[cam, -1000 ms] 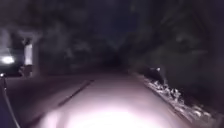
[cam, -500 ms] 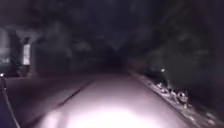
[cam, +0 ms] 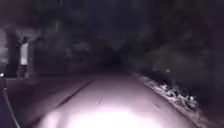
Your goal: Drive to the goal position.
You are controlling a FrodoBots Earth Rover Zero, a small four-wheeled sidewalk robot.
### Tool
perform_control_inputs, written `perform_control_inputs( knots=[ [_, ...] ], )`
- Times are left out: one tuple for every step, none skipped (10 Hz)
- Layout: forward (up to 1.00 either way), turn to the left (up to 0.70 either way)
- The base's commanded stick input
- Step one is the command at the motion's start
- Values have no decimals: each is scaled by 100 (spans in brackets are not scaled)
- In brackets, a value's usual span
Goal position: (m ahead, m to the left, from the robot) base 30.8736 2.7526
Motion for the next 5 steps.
perform_control_inputs(
  knots=[
    [50, 7],
    [50, 0],
    [50, 0],
    [50, 0],
    [50, 0]
  ],
)
